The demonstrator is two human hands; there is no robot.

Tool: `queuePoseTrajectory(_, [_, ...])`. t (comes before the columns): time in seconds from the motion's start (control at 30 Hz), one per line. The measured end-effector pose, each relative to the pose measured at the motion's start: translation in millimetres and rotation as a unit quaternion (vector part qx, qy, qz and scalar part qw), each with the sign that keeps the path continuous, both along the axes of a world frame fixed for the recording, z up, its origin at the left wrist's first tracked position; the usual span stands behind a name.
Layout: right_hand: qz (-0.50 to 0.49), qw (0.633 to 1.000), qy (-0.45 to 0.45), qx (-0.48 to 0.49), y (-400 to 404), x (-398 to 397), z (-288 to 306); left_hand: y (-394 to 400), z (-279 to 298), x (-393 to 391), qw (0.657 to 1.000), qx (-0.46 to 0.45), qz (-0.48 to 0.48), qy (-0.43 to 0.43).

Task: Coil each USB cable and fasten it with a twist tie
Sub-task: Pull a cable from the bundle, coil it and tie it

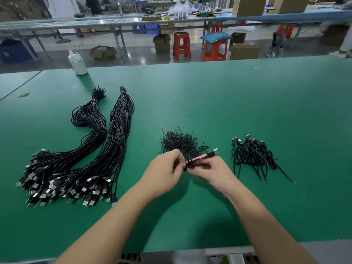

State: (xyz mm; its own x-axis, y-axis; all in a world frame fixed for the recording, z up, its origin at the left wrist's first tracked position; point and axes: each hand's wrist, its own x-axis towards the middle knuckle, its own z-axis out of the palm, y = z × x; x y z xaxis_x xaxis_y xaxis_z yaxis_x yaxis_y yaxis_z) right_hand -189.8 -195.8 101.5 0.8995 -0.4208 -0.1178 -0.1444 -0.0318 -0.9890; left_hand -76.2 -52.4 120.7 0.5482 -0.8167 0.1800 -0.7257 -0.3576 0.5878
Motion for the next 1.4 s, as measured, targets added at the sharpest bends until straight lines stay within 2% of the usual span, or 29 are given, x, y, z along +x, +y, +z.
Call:
queuePoseTrajectory(0.07, [-0.021,0.999,0.007,-0.026,-2,0,0,1,1,-2,1.0,0.003,-0.016,-0.003])
queuePoseTrajectory(0.13, [-0.025,1.0,0.015,-0.001,-2,-1,0,1,2,-3,0.999,-0.01,-0.033,-0.01])
queuePoseTrajectory(0.3, [-0.045,0.998,0.018,0.048,7,4,-2,1,-2,-9,0.976,0.0,-0.076,-0.203])
queuePoseTrajectory(0.4, [-0.052,0.996,-0.002,0.066,9,3,-5,2,-6,-13,0.967,0.006,-0.075,-0.244])
queuePoseTrajectory(0.47, [-0.04,0.996,-0.023,0.081,9,2,-6,2,-5,-12,0.973,-0.001,-0.065,-0.22])
queuePoseTrajectory(0.63, [0.013,0.987,-0.063,0.146,5,-1,-6,3,-6,-6,0.999,-0.04,-0.002,-0.017])
queuePoseTrajectory(0.73, [0.032,0.993,-0.072,0.089,5,-3,-6,4,-4,-6,0.998,-0.056,0.013,0.026])
queuePoseTrajectory(0.8, [0.005,0.998,-0.058,0.04,6,-2,-6,4,-4,-7,0.998,-0.056,0.013,0.027])
queuePoseTrajectory(0.87, [-0.024,0.999,-0.033,-0.013,4,-1,-7,5,-4,-8,0.999,-0.032,0.0,-0.007])
queuePoseTrajectory(0.97, [-0.014,0.998,0.009,-0.056,-1,-3,-10,5,-4,-11,0.99,0.01,-0.05,-0.133])
queuePoseTrajectory(1.03, [0.002,0.999,0.007,-0.036,-1,-3,-12,6,-5,-13,0.98,0.01,-0.056,-0.19])
queuePoseTrajectory(1.13, [-0.006,1.0,0.008,0.014,3,-1,-12,6,-7,-15,0.973,-0.011,-0.046,-0.226])
queuePoseTrajectory(1.4, [-0.008,0.997,0.025,0.066,2,-3,-9,10,-18,-9,0.94,-0.023,-0.085,-0.33])
